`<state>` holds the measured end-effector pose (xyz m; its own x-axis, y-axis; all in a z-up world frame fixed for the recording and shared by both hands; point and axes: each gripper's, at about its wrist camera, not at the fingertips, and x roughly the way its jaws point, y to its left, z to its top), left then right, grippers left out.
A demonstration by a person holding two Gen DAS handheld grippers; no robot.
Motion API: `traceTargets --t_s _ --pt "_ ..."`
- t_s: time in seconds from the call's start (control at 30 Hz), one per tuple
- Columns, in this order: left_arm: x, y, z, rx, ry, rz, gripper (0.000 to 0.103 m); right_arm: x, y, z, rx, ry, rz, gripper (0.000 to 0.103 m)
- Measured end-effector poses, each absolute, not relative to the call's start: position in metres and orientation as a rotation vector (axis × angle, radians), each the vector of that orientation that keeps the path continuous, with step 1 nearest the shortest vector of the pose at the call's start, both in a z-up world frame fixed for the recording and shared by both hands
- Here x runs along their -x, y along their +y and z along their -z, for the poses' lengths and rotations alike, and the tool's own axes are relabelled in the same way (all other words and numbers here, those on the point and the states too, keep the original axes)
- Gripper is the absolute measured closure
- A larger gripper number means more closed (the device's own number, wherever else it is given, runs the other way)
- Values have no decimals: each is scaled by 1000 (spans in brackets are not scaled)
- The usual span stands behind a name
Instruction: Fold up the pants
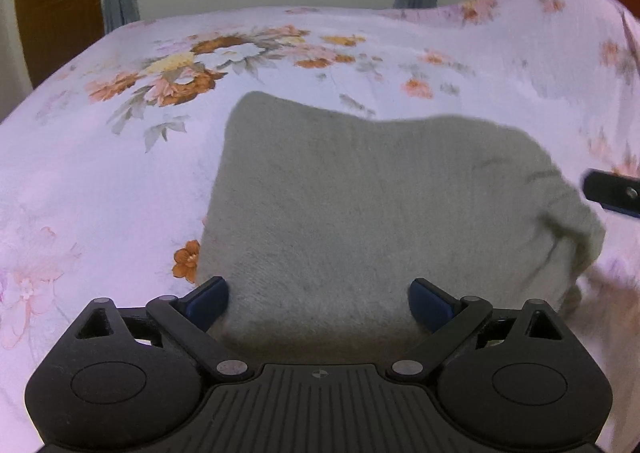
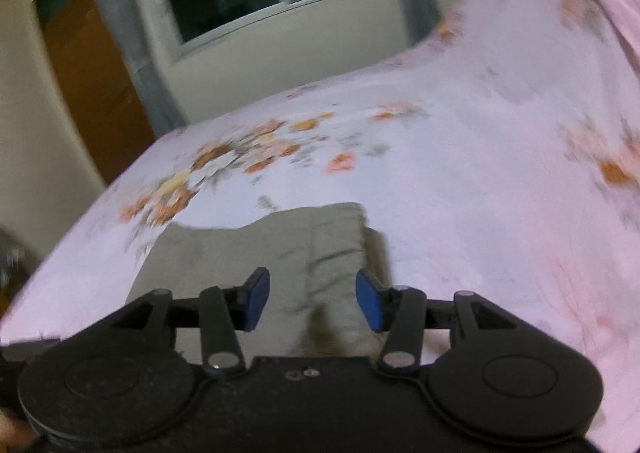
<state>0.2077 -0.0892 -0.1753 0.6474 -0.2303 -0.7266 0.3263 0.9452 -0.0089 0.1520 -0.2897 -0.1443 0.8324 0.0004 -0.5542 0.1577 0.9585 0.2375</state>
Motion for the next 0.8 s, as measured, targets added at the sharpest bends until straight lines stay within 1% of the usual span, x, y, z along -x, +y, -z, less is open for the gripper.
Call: traceTargets --t_s 0.1,0.17,0.2,0.23,0.27,0.3,0.33,0.47,0.57,0.7,0.8 --pt "-208 -84 171 -107 818 316 7 -168 -286 162 -230 700 99 52" --pt "-209 -77 166 -88 818 313 7 -165 -290 158 -242 685 78 52" --pt "-209 -73 163 -86 811 303 7 -165 -292 154 -250 676 74 44" --pt "-211 -69 159 -87 805 292 7 -164 -295 149 -256 666 77 29" --pt "-213 -66 157 -88 800 285 7 -162 -298 145 -264 651 77 23" --pt "-216 -62 153 -91 795 277 7 -165 -300 142 -273 642 68 23" --pt "-218 -60 152 -95 794 270 7 -166 -303 141 -280 644 56 24" --pt "-230 -50 154 -107 815 239 7 -171 -313 148 -311 697 47 24" --pt "-237 -46 160 -106 847 244 7 -173 -323 160 -387 746 30 21" --pt "-247 -42 171 -83 889 276 7 -179 -333 171 -411 800 30 13" --pt "-256 -35 180 -21 922 302 7 -186 -340 181 -437 838 10 12"
